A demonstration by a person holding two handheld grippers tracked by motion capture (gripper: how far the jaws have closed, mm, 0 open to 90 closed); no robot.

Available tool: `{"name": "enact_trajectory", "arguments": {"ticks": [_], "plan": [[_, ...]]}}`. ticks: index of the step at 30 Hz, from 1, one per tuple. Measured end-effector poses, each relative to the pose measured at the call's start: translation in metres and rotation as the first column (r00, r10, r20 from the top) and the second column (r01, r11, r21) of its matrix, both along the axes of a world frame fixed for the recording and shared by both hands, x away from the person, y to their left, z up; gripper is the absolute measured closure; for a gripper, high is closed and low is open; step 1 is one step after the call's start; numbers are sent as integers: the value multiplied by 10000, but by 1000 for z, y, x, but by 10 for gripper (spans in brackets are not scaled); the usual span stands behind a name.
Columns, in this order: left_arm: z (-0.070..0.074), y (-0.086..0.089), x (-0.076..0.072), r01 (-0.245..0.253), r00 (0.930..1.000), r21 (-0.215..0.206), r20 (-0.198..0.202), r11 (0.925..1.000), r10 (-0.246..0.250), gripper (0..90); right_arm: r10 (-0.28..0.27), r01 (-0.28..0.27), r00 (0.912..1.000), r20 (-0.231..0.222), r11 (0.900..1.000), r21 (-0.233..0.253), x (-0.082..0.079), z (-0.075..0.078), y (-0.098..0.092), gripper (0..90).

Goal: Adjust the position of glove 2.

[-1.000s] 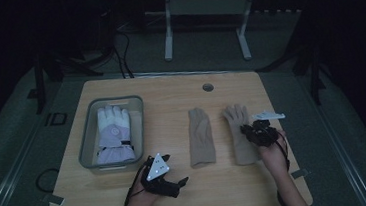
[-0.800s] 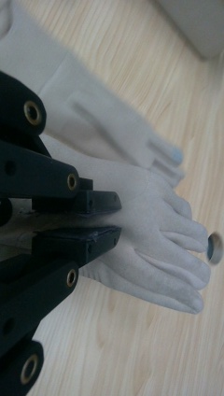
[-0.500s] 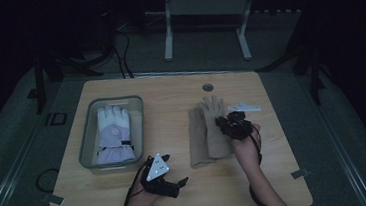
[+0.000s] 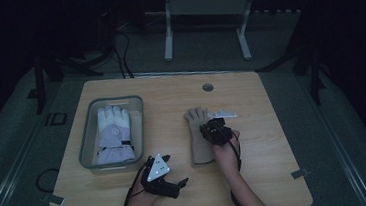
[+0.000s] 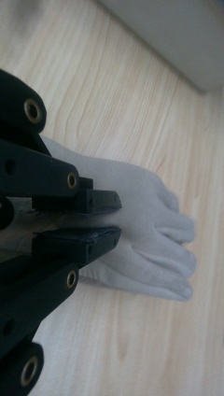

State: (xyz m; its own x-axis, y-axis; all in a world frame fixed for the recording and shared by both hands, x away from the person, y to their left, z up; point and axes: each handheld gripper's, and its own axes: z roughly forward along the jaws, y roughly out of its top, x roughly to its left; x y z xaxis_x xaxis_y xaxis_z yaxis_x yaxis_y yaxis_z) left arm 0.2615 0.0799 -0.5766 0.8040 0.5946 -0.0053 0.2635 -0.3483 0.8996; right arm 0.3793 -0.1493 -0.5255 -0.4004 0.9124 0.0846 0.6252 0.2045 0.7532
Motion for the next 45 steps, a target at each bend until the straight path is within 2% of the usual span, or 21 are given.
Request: {"name": "enact_trajectory", "arguments": {"ticks": [3,5,7,15,18,22,26,28,29,31,35,40,45], "plan": [[0,0,0,28,10000,28,-3,10000,-28,18,-140,134,9994,-309,9997,-181,3,-14,-2,810],[0,0,0,36,10000,25,-32,10000,-36,18,-141,137,9987,-494,9999,-88,4,-22,-3,804],[0,0,0,29,10000,-5,-54,10000,-29,18,-181,184,9988,-448,9998,60,4,-25,-4,798],[0,0,1,36,10000,-22,-83,10000,-36,18,35,-24,9991,-431,9997,254,6,-18,-5,777],[0,0,1,49,10000,-41,-60,10000,-50,18,96,-85,9991,-422,9996,267,8,-15,-3,838],[0,0,0,50,10000,-107,-57,9999,-51,18,118,-97,9991,-411,9987,503,8,-14,-1,853],[0,0,0,49,10000,-95,-46,9999,-49,18,45,-24,9996,-273,9970,779,8,-10,0,857],[0,0,0,44,10000,-86,-52,10000,-44,17,-30,61,9997,-254,9921,1252,7,-6,0,858],[0,0,0,36,10000,-109,-53,9999,-37,18,-15,37,9998,-175,9915,1303,7,-4,1,858],[0,0,1,37,10000,-92,-58,10000,-37,18,-113,101,9999,98,9942,1071,7,0,4,859],[0,0,0,46,10000,-53,-27,10000,-46,18,-421,417,9991,27,9959,805,12,-6,5,858],[0,0,1,50,10000,-35,-48,10000,-50,18,-339,381,9986,-410,9935,1076,14,-21,7,853],[0,0,1,47,10000,-40,-58,10000,-47,18,-241,271,9994,-246,9916,1263,11,-17,13,854]]}}
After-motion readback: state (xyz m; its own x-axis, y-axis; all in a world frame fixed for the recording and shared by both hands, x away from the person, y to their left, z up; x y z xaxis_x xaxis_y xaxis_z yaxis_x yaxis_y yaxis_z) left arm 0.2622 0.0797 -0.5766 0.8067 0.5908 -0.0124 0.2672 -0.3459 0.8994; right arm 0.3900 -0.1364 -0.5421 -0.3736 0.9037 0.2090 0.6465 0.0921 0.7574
